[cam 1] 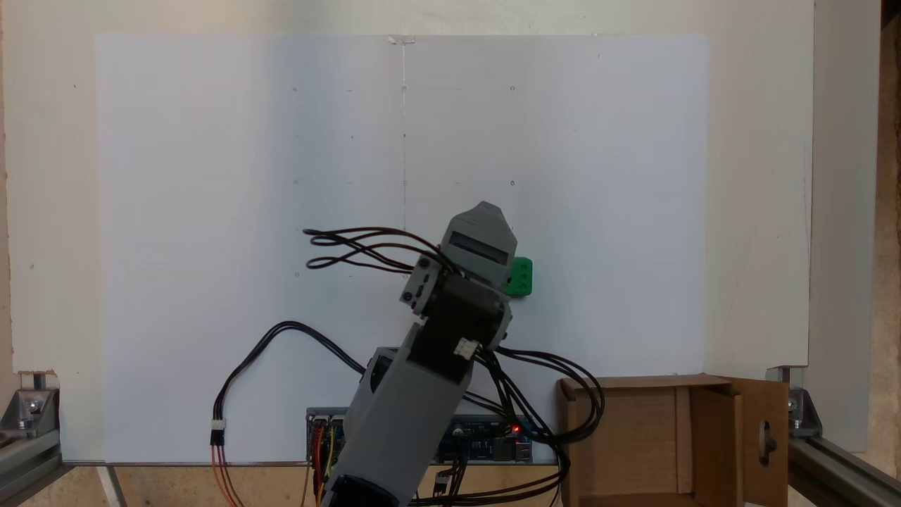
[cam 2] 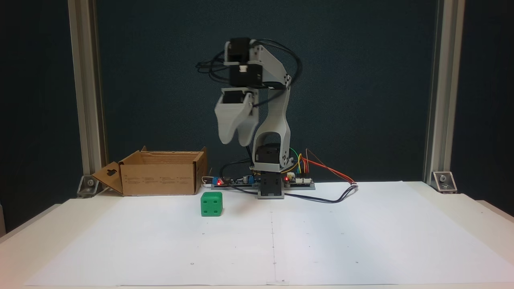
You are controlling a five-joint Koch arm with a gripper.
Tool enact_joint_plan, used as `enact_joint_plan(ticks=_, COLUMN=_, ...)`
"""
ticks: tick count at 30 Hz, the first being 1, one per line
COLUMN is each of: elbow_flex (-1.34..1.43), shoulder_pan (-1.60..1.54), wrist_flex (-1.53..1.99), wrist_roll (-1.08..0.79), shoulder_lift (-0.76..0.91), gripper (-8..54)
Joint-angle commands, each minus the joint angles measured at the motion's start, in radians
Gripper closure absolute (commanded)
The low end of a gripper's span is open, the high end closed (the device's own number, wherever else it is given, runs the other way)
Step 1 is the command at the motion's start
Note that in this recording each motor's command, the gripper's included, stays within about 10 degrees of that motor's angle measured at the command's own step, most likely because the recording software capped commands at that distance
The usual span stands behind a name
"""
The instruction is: Grasp a green dice and put it in the bin.
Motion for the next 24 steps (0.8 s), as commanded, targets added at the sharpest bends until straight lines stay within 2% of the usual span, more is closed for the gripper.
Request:
enact_joint_plan(ticks=1, elbow_flex=-0.078, shoulder_pan=0.061, wrist_flex=0.123, wrist_roll=-0.164, shoulder_lift=-0.006, gripper=1.1)
enact_joint_plan(ticks=14, elbow_flex=-0.087, shoulder_pan=0.397, wrist_flex=0.12, wrist_roll=-0.637, shoulder_lift=-0.054, gripper=-0.5)
enact_joint_plan(ticks=24, elbow_flex=0.034, shoulder_pan=0.502, wrist_flex=0.054, wrist_roll=-0.735, shoulder_lift=-0.054, gripper=-1.2)
